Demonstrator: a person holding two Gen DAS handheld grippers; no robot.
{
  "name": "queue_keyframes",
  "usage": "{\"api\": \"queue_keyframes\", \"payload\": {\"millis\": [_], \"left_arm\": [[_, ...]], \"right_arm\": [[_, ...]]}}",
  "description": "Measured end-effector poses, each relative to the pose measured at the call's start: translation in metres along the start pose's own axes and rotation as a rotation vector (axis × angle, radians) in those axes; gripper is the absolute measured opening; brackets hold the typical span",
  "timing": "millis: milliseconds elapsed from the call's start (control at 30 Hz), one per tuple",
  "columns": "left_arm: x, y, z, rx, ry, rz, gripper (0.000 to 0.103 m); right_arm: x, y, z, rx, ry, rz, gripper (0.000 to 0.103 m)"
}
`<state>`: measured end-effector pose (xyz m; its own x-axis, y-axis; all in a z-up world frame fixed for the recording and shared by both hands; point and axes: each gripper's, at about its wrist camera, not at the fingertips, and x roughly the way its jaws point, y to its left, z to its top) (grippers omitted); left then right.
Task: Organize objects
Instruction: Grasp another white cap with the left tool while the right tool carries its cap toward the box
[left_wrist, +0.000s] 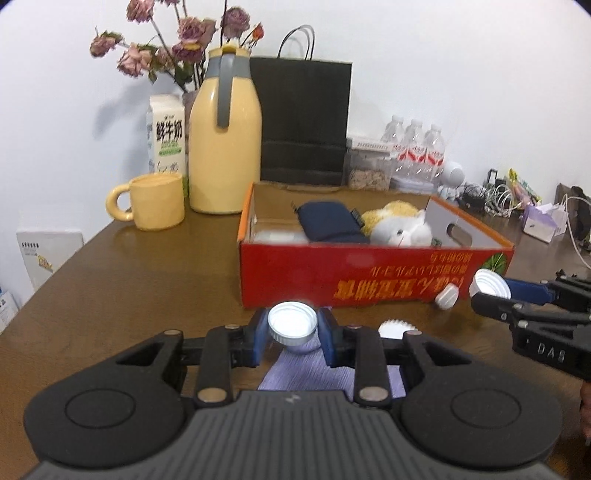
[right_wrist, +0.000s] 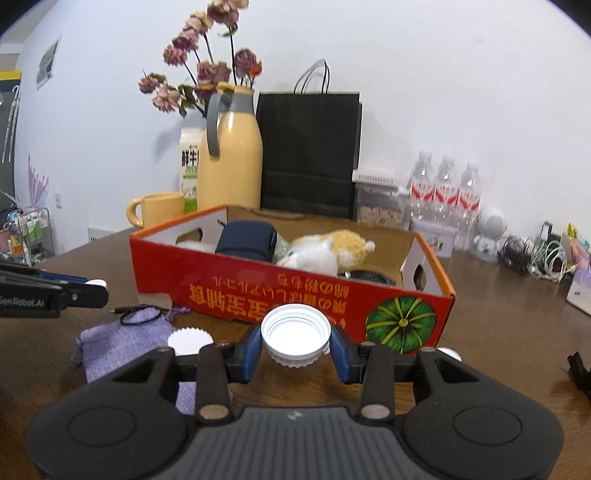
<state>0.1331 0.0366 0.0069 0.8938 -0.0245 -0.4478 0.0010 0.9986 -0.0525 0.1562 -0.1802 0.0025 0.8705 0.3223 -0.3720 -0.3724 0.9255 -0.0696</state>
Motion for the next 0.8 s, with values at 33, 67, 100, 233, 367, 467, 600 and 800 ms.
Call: {"api": "queue_keyframes", "payload": {"millis": [33,67,100,233,367,467,600,800], "left_arm": [[0.0,-0.002,0.004,0.003,-0.011,-0.003,0.03],[0.0,-0.003,0.009,0.005,-0.021,-0.006,0.03],[0.001,-0.005,0.014,0.006,-0.033,-0.008,0.03],[0.009,-0.013,0.037,0.014,-0.083,-0.011,0.03],[0.02,-0.019,0.055,0.019,-0.113,-0.013,0.03],[0.033,-0.024,0.066,0.013,-0.125,0.0,0.03],[0.055,-0.028,0.081,0.008,-0.131,0.023,0.03],[0.096,-0.032,0.097,-0.016,-0.121,0.068,0.03]], "right_arm": [[-0.002,0.0,0.001,0.0,-0.015,-0.003,0.039],[-0.004,-0.001,0.003,0.004,-0.032,-0.003,0.039],[-0.006,-0.002,0.006,0.011,-0.045,0.001,0.039],[-0.005,-0.009,0.021,0.02,-0.072,0.006,0.039],[0.006,-0.015,0.037,0.02,-0.09,-0.011,0.039],[0.019,-0.021,0.049,0.028,-0.097,-0.024,0.039],[0.041,-0.032,0.064,0.038,-0.1,-0.045,0.039],[0.081,-0.052,0.077,0.091,-0.085,-0.079,0.039]]}}
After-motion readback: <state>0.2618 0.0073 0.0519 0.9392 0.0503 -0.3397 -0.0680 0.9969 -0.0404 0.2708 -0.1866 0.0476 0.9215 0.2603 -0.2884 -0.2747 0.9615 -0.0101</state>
